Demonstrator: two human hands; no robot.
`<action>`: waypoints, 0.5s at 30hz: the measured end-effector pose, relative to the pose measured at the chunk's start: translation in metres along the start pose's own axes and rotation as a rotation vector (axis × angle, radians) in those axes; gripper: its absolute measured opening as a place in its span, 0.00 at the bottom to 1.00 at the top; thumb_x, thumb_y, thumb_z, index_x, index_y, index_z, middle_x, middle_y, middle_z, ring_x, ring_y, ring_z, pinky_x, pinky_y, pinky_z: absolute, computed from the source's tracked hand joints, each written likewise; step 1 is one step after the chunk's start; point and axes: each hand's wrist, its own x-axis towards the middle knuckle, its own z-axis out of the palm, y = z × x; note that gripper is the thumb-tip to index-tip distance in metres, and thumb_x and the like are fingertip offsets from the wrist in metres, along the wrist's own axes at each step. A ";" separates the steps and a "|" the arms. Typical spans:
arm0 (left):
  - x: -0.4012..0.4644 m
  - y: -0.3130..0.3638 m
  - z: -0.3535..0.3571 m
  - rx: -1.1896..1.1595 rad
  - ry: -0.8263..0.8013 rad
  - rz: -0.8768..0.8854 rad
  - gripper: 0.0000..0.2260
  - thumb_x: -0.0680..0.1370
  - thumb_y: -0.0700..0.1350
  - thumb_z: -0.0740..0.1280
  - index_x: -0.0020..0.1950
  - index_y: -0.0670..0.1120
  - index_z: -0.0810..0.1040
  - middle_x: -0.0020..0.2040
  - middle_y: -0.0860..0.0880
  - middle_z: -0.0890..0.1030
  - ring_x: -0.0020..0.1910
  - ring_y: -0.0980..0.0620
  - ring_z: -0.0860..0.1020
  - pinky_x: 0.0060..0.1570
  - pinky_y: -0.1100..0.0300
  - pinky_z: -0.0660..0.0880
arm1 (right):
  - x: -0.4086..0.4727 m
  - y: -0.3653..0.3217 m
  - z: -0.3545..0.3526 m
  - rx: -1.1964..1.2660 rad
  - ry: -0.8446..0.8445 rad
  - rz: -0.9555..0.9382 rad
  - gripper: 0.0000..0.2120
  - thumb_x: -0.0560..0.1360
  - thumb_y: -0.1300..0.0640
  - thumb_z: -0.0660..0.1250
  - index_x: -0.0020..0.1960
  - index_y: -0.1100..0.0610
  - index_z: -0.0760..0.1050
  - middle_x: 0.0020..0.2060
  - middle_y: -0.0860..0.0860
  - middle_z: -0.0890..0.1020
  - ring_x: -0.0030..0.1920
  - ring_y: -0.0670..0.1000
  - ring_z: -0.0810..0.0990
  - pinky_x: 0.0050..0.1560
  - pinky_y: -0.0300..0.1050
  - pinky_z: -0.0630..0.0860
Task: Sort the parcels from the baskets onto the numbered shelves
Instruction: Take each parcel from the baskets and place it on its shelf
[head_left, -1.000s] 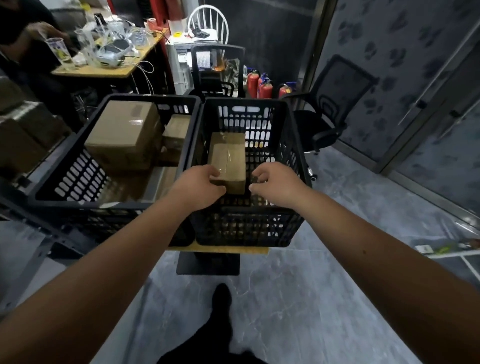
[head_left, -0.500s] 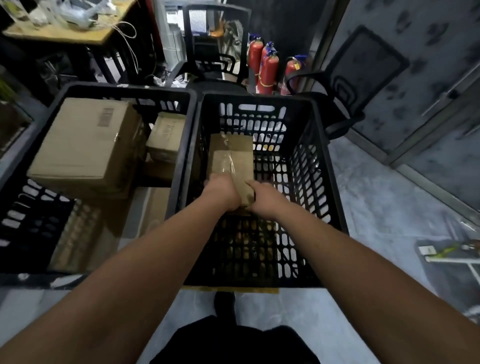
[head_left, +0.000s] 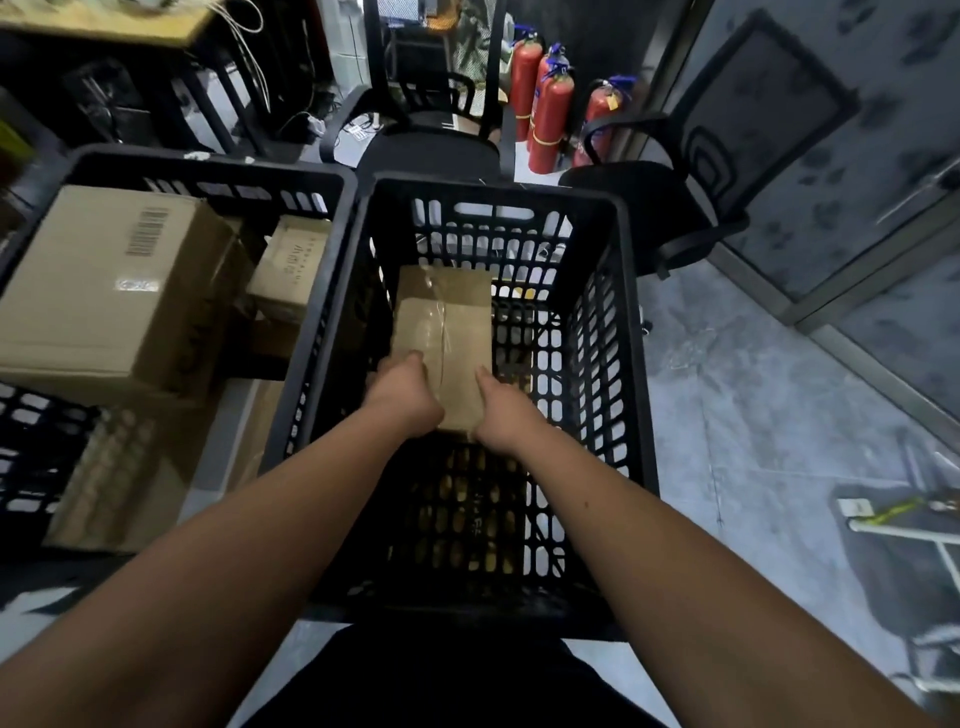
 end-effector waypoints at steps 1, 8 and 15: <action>-0.001 0.001 0.001 -0.010 -0.009 -0.004 0.29 0.74 0.44 0.73 0.74 0.50 0.69 0.69 0.40 0.69 0.67 0.37 0.71 0.66 0.47 0.75 | -0.001 0.001 -0.002 0.030 0.002 0.012 0.48 0.75 0.60 0.74 0.85 0.51 0.48 0.73 0.58 0.73 0.68 0.60 0.77 0.64 0.51 0.78; -0.013 -0.005 0.025 -0.229 -0.018 0.034 0.38 0.73 0.44 0.77 0.80 0.53 0.66 0.73 0.44 0.68 0.67 0.42 0.75 0.54 0.57 0.76 | -0.014 0.025 -0.008 0.197 -0.039 0.215 0.46 0.74 0.59 0.75 0.82 0.53 0.50 0.63 0.57 0.77 0.57 0.57 0.81 0.57 0.53 0.83; -0.022 -0.010 0.034 -0.468 -0.069 -0.036 0.32 0.74 0.44 0.76 0.77 0.50 0.70 0.64 0.48 0.79 0.56 0.48 0.77 0.55 0.56 0.74 | -0.018 0.013 -0.001 0.247 -0.018 0.221 0.58 0.73 0.59 0.75 0.83 0.41 0.35 0.76 0.58 0.65 0.68 0.60 0.76 0.63 0.52 0.80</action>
